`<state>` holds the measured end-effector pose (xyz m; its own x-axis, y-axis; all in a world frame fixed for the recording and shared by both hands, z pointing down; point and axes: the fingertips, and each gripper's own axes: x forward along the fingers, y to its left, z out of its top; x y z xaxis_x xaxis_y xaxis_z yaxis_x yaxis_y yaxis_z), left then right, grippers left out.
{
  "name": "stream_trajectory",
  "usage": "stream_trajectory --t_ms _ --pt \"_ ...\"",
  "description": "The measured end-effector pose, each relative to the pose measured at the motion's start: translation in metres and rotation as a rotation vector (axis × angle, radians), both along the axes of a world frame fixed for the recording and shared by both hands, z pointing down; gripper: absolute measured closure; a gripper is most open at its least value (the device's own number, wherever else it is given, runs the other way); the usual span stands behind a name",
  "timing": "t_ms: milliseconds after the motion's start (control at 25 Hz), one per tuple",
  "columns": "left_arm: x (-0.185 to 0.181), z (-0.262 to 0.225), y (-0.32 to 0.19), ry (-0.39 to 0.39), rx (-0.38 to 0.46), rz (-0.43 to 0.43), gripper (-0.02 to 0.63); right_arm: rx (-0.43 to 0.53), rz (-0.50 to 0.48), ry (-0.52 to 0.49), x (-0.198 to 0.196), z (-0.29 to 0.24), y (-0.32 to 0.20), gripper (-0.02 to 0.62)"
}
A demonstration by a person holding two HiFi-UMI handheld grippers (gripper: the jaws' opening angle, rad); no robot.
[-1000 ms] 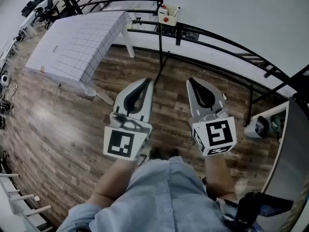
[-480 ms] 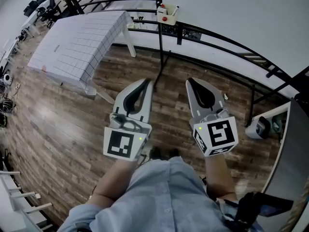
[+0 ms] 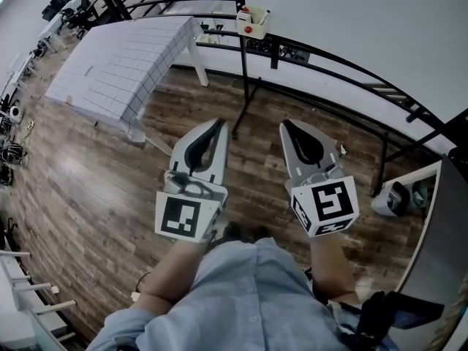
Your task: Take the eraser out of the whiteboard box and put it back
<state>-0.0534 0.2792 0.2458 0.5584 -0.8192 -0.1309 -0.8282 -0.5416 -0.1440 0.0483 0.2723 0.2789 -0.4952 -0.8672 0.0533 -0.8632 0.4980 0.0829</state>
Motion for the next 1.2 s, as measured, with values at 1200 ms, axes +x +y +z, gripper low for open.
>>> stream_trajectory --t_ms 1200 --pt "-0.039 0.019 -0.206 0.025 -0.027 -0.002 0.607 -0.035 -0.006 0.023 -0.040 0.014 -0.209 0.594"
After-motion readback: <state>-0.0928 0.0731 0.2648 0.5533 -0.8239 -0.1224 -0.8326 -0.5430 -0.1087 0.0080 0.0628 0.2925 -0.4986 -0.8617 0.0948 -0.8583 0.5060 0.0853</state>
